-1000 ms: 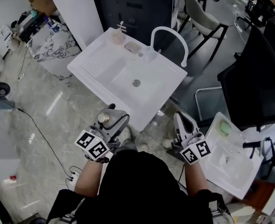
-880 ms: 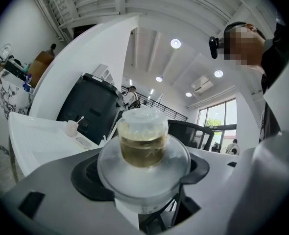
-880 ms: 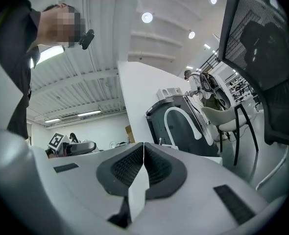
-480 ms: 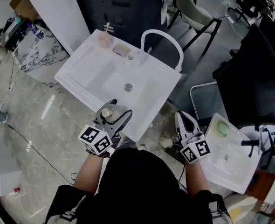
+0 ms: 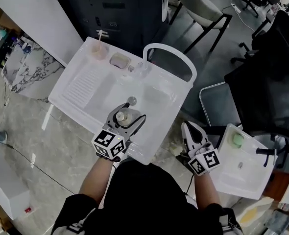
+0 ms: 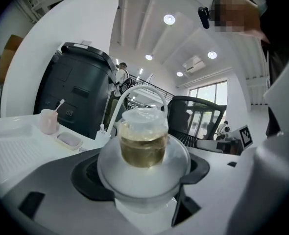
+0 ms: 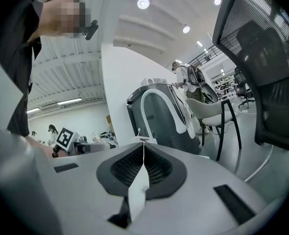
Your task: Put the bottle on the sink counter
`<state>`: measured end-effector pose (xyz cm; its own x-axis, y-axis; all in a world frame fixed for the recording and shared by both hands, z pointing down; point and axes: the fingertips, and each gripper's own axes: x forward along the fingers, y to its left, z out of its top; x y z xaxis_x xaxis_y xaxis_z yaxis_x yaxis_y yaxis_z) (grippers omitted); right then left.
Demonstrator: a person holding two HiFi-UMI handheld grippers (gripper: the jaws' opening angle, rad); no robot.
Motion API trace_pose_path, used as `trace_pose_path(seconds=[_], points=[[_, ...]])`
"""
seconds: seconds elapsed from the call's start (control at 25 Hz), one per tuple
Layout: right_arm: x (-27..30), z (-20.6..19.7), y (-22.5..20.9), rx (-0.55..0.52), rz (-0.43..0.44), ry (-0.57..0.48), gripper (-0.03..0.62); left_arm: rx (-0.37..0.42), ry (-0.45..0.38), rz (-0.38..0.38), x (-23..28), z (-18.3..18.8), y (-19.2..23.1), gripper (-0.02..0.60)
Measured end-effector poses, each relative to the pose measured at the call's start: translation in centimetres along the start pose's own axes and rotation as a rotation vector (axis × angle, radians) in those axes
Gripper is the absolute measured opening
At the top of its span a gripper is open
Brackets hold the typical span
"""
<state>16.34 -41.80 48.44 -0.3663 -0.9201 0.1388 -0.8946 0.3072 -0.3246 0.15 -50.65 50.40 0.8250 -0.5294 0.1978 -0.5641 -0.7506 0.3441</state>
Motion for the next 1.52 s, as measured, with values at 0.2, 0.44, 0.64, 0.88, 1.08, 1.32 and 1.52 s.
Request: trace_pose_path(seconds=[0.2,0.44,0.64,0.88,1.08,1.32,1.52], points=[[1.4,-1.1,-0.8,0.034,-0.056,0.023,0.031,0.007,0.056,-0.056,3.4,-1.3,1.7,0.353],[2.2,-3.0,-1.7,0.054,-0.124,0.072,0.031,0.114,0.147,-0.107,7.8,-3.5,3.2,0.353],[1.9,-4.3,-2.6,0.073,-0.175,0.098,0.031,0.150,0.188,-0.133,11.7,-4.8,4.0,0.353],[0.3,-5.6,-3.4,0.122,-0.277,0.113,0.031,0.167,0.229,-0.112,15.8,-6.4,5.2,0.353],[-1.0,-6.2,-3.4,0.163,-0.332,0.111,0.031,0.216,0.227,-0.094,18.1,-6.9,5.1,0.353],[-2.9,-6.4,-4.0,0.213,-0.406,0.089,0.031,0.255,0.206,-0.095,21.4,-6.2,5.2,0.353],[-4.2,-5.9,-4.0,0.210,-0.463,0.071,0.031,0.306,0.221,-0.097,23.2,-6.2,5.7,0.353]])
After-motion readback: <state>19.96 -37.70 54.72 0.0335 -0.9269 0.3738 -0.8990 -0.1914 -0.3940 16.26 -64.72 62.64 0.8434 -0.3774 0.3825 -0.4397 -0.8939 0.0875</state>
